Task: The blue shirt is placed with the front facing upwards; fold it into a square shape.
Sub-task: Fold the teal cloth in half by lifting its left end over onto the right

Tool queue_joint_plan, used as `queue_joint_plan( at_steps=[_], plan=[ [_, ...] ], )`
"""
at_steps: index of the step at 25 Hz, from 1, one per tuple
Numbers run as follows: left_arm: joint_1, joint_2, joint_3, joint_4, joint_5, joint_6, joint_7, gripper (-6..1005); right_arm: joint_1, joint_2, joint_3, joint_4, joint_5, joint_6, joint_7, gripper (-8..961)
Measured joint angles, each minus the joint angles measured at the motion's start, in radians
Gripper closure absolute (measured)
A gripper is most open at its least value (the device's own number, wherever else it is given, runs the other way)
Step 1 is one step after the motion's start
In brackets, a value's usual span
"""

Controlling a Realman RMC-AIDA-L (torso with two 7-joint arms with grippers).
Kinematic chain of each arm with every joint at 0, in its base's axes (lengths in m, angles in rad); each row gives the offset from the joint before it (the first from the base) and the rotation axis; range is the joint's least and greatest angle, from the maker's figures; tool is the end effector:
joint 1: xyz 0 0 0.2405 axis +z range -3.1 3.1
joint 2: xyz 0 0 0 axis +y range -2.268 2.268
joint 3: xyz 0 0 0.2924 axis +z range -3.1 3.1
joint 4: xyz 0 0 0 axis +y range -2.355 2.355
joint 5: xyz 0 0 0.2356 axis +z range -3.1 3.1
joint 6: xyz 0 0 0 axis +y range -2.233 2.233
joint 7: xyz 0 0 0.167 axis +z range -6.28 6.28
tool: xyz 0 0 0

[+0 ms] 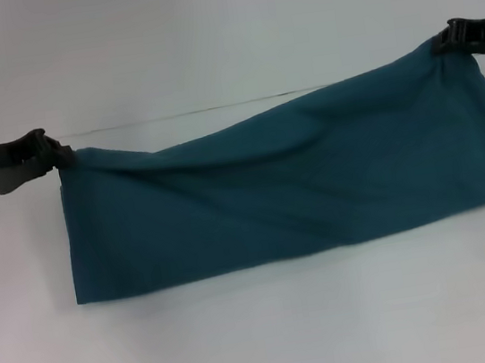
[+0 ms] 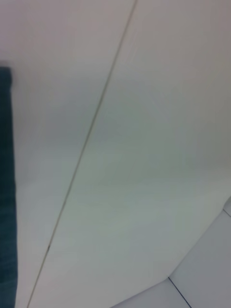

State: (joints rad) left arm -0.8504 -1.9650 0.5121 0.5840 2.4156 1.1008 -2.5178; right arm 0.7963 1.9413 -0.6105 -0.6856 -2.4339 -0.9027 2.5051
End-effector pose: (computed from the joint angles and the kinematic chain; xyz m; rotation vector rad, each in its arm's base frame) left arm -0.2850 0.5138 0.0235 -1.9443 -1.7009 -0.5235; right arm 0.3127 0.5322 0.0763 -1.7863 1.4476 0.4411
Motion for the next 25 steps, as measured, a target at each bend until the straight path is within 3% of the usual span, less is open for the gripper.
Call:
queue_joint_plan(
  at_steps=[10, 25],
  plan=[
    [-0.034, -0.008, 0.016, -0.048, 0.006, -0.105, 0.005, 968, 0.03, 0.009, -0.093, 0.067, -0.006, 0.123, -0.003, 875],
    [-0.041, -0.018, 0.031, -0.066, 0.002, -0.19, 0.017, 968, 0.044, 0.01, -0.12, 0.109, -0.008, 0.206, -0.003, 869]
  ],
)
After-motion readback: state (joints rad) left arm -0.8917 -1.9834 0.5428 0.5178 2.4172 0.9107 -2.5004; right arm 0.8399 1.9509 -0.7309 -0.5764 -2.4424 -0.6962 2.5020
